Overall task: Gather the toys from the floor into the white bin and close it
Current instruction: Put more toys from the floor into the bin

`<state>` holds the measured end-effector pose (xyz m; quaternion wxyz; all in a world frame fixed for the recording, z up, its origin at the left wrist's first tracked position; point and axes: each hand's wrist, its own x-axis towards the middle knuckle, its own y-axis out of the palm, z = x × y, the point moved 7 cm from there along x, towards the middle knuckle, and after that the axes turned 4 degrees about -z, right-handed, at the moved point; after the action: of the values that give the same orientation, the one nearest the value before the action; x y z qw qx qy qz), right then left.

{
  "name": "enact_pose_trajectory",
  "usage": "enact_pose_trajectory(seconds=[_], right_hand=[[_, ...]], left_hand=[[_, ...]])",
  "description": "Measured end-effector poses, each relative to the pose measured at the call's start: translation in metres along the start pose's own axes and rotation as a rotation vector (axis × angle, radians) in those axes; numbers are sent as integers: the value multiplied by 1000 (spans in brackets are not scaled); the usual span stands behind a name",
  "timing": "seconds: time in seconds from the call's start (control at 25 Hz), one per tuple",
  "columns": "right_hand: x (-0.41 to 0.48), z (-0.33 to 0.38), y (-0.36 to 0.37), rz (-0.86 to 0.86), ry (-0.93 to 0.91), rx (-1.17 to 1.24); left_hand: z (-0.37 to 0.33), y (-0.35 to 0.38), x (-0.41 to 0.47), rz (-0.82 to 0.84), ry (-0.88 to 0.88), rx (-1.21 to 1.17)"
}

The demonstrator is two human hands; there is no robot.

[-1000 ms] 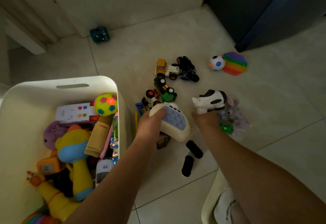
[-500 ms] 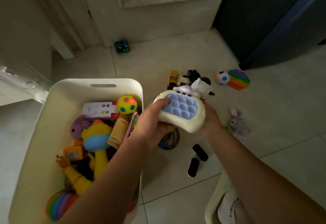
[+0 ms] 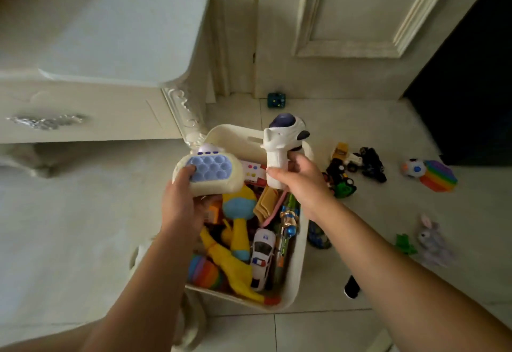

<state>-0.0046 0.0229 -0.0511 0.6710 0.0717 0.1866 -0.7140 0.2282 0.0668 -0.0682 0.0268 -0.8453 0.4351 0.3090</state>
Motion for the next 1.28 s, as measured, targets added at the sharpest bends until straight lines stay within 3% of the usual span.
enact_pose_trajectory(seconds=[0.08, 0.2, 0.32, 0.4, 0.48, 0.6, 0.64, 0.84, 1.0, 1.2, 1.28], right_hand=[[2, -10, 31, 67, 72, -122], [17, -26, 60, 48, 139, -333], [37, -33, 86, 6, 151, -473], [46, -38, 111, 123, 150, -538], [55, -33, 121, 126, -7, -692], [56, -13, 100, -252, -426, -1005], [54, -13, 98, -296, -483, -1073], [60, -41, 101, -68, -331, -907], [40, -33, 73, -218, -333, -892], [7, -61, 71, 231, -30, -733], [0, -53, 61, 292, -19, -825]], left_hand=[[-3, -20, -3, -115, 115, 215], [4, -19, -12, -120, 178, 454], [28, -28, -6, -120, 75, 577], [46, -41, 5, -122, -68, 507], [61, -50, 15, -126, -225, 358], [68, -50, 17, -67, -327, 248], [69, -48, 16, -48, -342, 219], [73, -43, 13, 64, -385, 150], [82, -36, 9, 164, -416, 189], [84, -13, -10, 386, -370, 435], [88, 0, -24, 484, -301, 772]])
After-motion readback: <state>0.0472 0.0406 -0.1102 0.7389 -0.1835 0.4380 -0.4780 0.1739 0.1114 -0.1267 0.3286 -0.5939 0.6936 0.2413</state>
